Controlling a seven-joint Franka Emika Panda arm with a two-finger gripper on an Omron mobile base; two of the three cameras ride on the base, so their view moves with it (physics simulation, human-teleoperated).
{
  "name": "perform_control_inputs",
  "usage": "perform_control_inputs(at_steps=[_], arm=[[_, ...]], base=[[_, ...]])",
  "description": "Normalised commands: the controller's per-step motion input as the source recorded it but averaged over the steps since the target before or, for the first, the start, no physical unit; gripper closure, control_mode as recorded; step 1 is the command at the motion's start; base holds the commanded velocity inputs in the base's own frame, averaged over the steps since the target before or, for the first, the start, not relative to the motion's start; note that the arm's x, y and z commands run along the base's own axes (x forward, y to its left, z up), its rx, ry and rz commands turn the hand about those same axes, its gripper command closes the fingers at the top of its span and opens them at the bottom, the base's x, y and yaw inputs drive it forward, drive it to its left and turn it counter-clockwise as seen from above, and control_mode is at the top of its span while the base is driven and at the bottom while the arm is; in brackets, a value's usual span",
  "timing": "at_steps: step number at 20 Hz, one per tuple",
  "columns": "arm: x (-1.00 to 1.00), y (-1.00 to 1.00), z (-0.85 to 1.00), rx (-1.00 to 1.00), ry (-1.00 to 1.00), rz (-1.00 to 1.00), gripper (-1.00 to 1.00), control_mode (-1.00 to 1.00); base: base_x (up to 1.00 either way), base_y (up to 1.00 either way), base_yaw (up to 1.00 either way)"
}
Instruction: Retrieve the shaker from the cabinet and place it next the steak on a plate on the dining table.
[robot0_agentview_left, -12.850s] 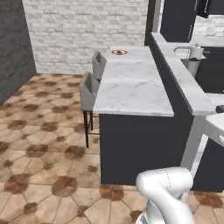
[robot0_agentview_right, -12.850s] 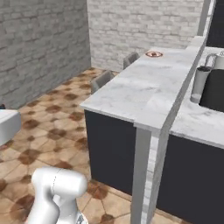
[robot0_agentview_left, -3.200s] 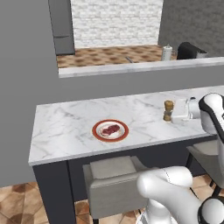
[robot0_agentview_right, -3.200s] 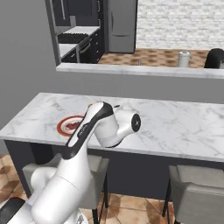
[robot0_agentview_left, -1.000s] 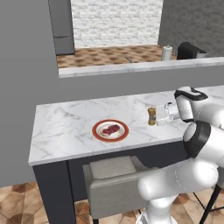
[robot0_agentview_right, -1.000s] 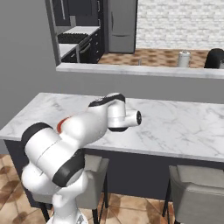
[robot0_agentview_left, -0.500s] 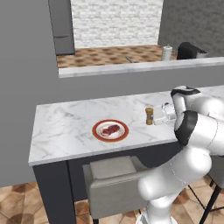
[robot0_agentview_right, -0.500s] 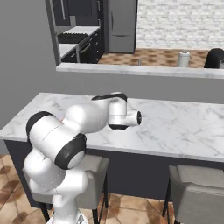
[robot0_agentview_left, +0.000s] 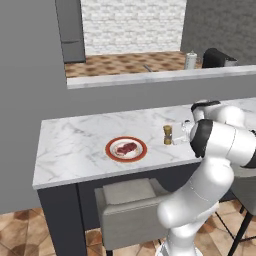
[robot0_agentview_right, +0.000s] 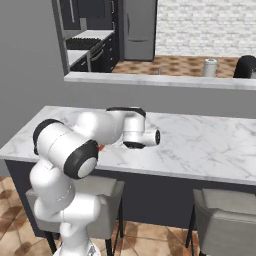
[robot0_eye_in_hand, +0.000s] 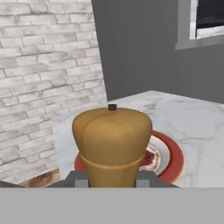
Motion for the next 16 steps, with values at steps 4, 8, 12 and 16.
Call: perform_control_inputs(at_steps=[4, 8, 12, 16], arm=[[0.14, 0.07, -0.27, 0.01, 0.00, 0.00, 1.00, -1.00], [0.18, 0.08, -0.25, 0.00, 0.00, 0.00, 1.00, -1.00], [0.31, 0.02, -0.16, 0.00, 0.00, 0.00, 1.00, -1.00], [0.33, 0.02, -0.19, 0.00, 0.00, 0.00, 1.00, -1.00]], base=[[0.00, 0.00, 0.00], [0.00, 0.00, 0.00], [0.00, 0.00, 0.00], [0.00, 0.00, 0.00]])
